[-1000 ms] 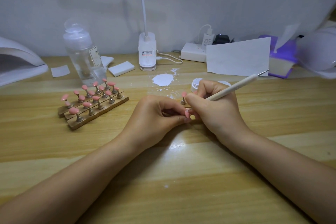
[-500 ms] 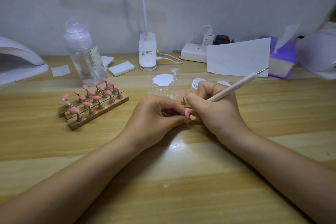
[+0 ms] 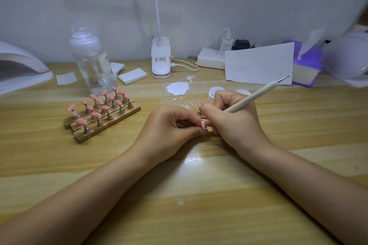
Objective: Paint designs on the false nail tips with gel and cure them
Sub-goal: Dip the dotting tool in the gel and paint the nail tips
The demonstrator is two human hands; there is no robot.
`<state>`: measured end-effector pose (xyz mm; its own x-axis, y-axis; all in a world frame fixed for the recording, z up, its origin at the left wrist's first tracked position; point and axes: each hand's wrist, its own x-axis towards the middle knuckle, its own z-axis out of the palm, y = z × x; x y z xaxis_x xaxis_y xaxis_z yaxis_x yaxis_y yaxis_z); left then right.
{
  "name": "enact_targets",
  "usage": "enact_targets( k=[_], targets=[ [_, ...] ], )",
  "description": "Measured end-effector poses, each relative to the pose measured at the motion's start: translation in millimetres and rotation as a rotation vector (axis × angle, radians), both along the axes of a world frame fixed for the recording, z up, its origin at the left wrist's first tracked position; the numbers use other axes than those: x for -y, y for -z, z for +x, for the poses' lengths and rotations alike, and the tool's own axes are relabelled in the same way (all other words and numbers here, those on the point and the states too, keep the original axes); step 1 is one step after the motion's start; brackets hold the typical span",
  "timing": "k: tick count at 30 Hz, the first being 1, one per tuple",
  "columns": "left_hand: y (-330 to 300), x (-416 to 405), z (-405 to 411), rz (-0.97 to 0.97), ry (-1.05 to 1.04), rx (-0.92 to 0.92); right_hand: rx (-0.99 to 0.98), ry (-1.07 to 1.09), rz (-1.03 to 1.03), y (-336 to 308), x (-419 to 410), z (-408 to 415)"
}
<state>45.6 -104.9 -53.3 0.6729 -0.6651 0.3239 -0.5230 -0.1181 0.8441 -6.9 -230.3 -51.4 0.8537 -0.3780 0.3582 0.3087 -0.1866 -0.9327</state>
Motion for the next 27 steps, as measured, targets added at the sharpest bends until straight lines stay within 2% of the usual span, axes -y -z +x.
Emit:
enact_targets(
  k=[27],
  targets=[
    [0.8, 0.6, 0.8, 0.012, 0.0, -0.02, 0.0, 0.025, -0.022, 1.4, 0.9, 0.9]
  ],
)
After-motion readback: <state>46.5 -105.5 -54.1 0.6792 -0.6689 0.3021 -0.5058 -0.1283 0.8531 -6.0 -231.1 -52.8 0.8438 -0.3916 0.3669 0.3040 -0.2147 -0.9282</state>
